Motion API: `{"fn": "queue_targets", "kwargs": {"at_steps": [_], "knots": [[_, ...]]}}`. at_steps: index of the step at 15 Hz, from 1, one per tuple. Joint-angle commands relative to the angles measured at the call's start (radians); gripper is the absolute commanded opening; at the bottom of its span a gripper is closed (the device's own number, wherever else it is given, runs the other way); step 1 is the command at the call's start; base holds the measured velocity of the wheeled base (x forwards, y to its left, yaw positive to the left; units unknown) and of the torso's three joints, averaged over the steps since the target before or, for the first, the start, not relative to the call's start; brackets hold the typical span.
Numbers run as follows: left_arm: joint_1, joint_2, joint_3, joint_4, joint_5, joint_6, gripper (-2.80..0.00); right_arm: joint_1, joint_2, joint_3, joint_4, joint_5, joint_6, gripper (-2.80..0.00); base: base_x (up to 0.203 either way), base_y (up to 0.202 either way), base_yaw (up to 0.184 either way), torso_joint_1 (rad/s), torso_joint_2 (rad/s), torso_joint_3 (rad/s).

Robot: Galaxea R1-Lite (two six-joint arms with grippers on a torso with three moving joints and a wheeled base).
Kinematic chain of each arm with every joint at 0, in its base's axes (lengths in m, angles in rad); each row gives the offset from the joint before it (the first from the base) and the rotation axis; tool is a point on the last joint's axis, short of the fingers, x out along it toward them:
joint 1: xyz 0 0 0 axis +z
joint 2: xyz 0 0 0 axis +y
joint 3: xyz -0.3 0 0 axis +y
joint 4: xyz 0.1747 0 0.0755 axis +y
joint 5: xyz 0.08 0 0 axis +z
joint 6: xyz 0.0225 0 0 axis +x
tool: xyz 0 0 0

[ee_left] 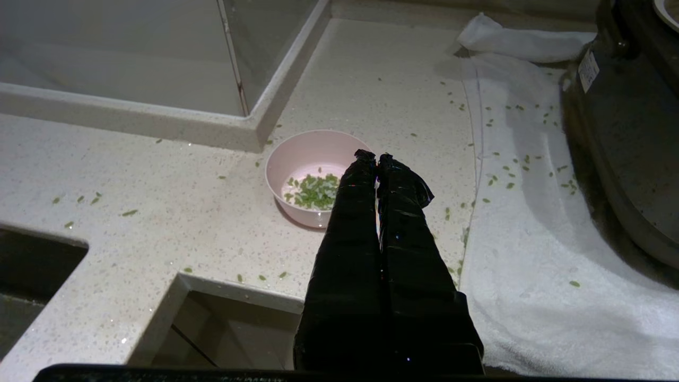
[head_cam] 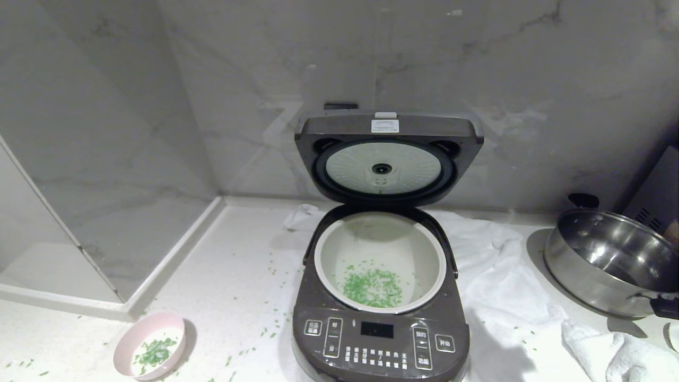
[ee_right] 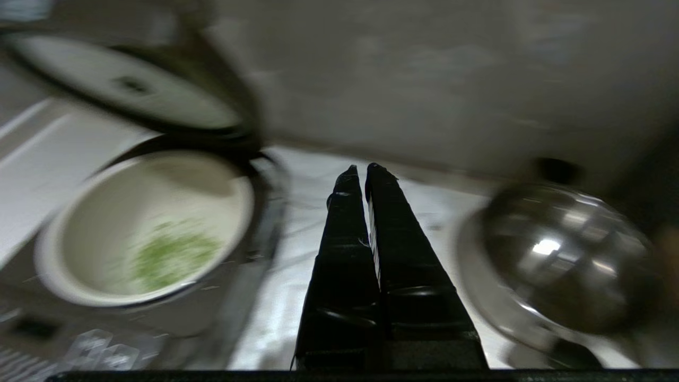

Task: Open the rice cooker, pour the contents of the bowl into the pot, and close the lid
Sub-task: Turn on the tap

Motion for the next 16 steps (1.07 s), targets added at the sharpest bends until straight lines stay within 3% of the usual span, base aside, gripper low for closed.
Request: {"fn": "queue_targets", "kwargs": {"at_steps": [1,5,10,12,14,16], "knots": [[0.000,0.000,0.000,0.001,0.001,-0.001,-2.80,-0.133,-0.146,0.060,0.001,-0.006,-0.020,-2.80,0.000,0.000,0.000,0.000,0.00,0.000],[0.000,0.000,0.000,0.001,0.000,-0.001,-2.80,-0.343,-0.343,0.189,0.002,-0.007,-0.123,-2.80,0.000,0.000,0.000,0.000,0.00,0.000],[0.000,0.000,0.000,0.001,0.001,-0.001,-2.80,-0.517,-0.559,0.277,0.007,-0.001,-0.179,-2.80,0.000,0.000,0.000,0.000,0.00,0.000],[0.000,0.000,0.002,0.001,-0.002,-0.012,-2.80,-0.538,-0.594,0.327,-0.022,-0.005,-0.183,-2.80,0.000,0.000,0.000,0.000,0.00,0.000],[0.000,0.000,0.002,0.001,-0.002,-0.012,-2.80,-0.531,-0.596,0.336,-0.078,0.028,-0.132,-2.80,0.000,0.000,0.000,0.000,0.00,0.000],[0.000,0.000,0.002,0.001,-0.002,-0.012,-2.80,-0.452,-0.626,0.336,-0.054,0.051,-0.139,-2.80,0.000,0.000,0.000,0.000,0.00,0.000]]}}
